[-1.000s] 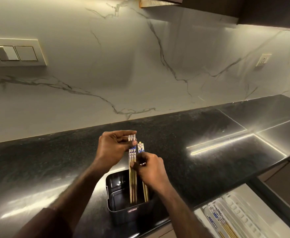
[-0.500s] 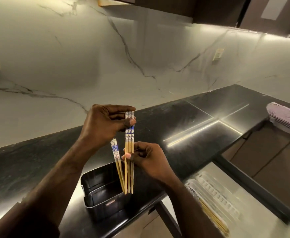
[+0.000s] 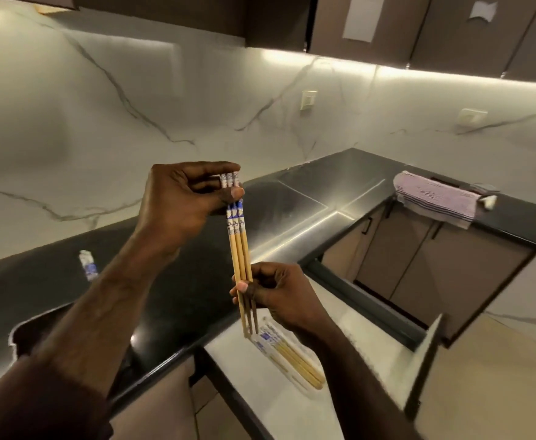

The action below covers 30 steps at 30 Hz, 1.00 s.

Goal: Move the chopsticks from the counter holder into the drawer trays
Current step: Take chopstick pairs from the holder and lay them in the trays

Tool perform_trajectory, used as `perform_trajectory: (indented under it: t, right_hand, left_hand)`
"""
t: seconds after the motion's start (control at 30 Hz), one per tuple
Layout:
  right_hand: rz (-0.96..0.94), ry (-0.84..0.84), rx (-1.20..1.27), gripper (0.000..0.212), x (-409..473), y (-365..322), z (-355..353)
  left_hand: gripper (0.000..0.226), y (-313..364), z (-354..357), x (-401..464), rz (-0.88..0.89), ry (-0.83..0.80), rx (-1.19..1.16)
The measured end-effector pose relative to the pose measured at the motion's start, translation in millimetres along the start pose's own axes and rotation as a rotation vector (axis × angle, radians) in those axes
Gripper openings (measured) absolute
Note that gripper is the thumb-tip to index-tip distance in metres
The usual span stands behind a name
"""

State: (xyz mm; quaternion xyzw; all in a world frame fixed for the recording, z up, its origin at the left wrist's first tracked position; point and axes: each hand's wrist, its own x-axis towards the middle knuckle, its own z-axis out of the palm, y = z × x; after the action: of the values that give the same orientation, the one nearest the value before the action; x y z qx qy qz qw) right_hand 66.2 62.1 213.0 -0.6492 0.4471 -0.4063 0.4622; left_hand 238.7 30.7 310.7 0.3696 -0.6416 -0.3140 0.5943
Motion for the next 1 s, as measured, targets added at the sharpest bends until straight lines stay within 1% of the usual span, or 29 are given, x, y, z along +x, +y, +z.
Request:
perform_trajectory:
  t: [0.23,0.33,0.47,0.7,1.0]
  right_hand:
    - [0.013,0.071,-0.007,0.012,-71,10,-115]
    - [0.043,0.100,-0.001,0.011,-89,18,-154]
    - [0.098,0.093,-0.022,0.013,-100,35,-195]
    - [0.227,0.066,-0.059,0.016,-80,92,-235]
    - [0.395,-0.007,-0.109,0.007,-10,181,-256]
  left_hand:
    - [0.035,28,126,-25,0.013,0.023,-0.068]
    - [0.036,30,168,-28,-0.010,0.026,-0.113]
    - [0.034,19,212,-30,-0.068,0.031,-0.147]
    - [0.032,-44,264,-22,-0.179,0.046,-0.084]
    - [0.033,-163,292,5,-0.374,0.099,0.023]
